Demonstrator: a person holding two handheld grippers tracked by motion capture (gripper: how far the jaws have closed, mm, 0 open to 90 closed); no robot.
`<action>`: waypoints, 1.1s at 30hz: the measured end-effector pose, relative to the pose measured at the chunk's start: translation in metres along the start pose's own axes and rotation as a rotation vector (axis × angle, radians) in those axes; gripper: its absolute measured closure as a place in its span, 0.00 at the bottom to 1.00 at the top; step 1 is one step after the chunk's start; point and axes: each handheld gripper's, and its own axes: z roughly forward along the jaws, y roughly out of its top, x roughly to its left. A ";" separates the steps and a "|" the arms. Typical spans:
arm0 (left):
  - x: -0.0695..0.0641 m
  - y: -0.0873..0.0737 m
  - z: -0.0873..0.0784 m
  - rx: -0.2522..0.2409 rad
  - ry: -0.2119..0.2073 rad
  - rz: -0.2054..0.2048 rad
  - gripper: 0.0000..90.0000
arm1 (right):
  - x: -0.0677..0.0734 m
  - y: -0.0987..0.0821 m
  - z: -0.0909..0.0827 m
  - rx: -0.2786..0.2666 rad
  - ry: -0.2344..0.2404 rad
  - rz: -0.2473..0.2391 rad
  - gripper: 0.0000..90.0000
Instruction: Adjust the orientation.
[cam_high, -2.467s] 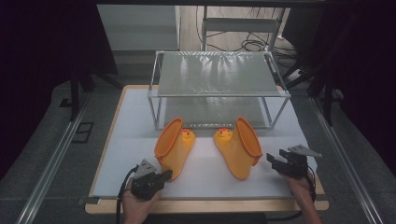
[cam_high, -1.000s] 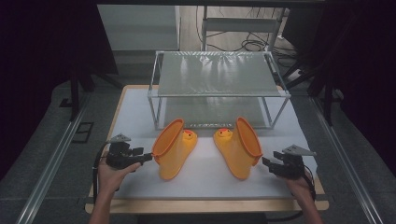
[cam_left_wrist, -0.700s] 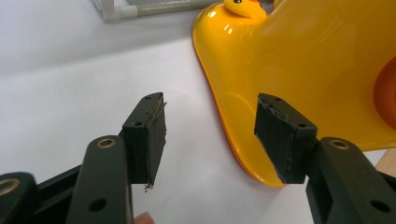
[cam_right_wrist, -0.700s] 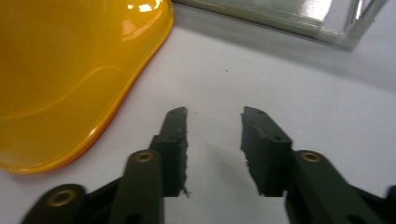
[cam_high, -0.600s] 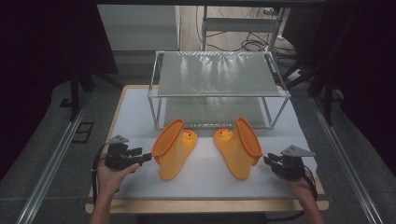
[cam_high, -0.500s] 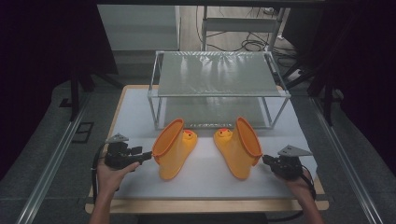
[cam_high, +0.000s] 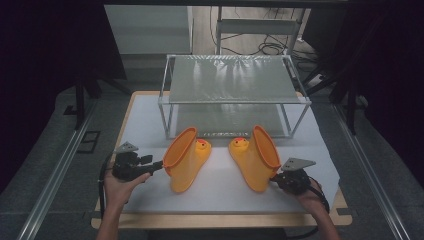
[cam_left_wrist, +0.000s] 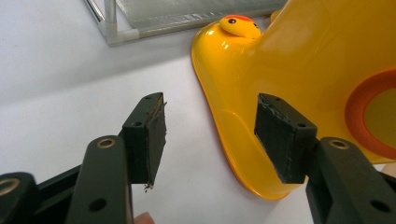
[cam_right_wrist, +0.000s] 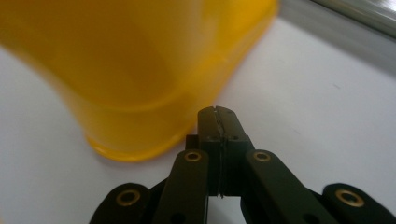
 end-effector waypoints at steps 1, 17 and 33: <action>0.000 0.000 0.001 0.001 -0.004 -0.002 0.48 | 0.000 0.001 0.000 0.004 -0.005 -0.006 1.00; -0.003 -0.001 0.006 0.030 -0.015 0.000 0.47 | 0.020 0.008 0.007 0.005 0.102 -0.108 1.00; -0.002 0.000 -0.001 0.015 -0.033 -0.015 0.46 | 0.049 0.026 0.028 -0.010 0.151 -0.159 1.00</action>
